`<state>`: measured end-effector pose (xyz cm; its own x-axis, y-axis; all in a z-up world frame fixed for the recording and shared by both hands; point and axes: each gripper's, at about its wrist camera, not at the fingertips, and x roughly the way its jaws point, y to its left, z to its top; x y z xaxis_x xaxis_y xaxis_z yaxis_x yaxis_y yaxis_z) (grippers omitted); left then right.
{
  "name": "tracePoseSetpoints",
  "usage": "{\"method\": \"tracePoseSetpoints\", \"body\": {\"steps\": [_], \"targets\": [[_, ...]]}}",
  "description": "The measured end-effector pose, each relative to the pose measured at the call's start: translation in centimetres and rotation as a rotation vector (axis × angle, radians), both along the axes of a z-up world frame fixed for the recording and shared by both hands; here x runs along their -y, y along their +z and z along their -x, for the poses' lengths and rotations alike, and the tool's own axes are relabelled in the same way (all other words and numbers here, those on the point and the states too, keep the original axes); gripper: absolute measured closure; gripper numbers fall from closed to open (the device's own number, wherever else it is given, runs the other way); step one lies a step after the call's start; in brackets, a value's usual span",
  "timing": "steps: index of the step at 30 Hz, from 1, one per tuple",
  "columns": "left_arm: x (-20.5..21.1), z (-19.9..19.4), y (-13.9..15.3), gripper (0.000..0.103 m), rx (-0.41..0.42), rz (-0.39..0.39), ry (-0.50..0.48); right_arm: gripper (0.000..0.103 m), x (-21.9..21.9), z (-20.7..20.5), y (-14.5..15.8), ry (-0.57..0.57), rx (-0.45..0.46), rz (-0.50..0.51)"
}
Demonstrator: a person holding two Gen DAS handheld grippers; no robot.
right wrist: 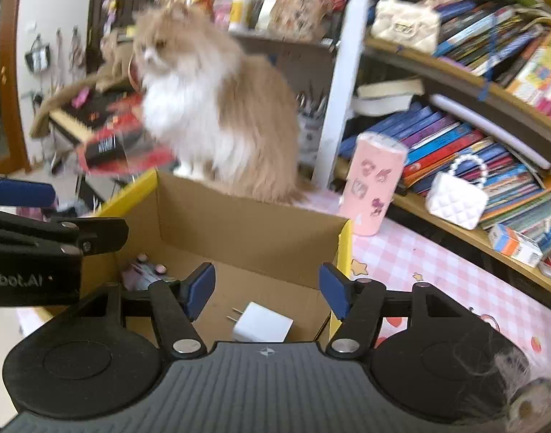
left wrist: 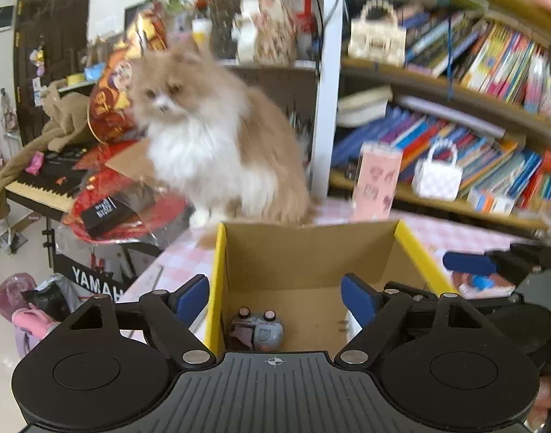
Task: Organize objects
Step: 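Withdraw both open tools from the box back toward the toys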
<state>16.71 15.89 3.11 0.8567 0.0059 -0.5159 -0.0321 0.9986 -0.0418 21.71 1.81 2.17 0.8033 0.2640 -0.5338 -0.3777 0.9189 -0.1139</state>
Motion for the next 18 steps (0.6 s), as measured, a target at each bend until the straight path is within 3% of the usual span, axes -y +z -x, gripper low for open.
{"method": "tracePoseSetpoints", "body": {"steps": [4, 8, 18], "targets": [[-0.8, 2.8, 0.1, 0.017, 0.03, 0.018, 0.006, 0.036, 0.1, 3.6, 0.9, -0.029, 0.037, -0.026], [-1.7, 5.4, -0.9, 0.017, -0.007, 0.03, 0.019, 0.036, -0.4, 6.9, 0.3, -0.046, 0.043, 0.0], [-3.4, 12.0, -3.4, 0.012, -0.089, 0.072, 0.042, 0.036, -1.5, 15.0, -2.4, -0.159, -0.048, 0.014]]}}
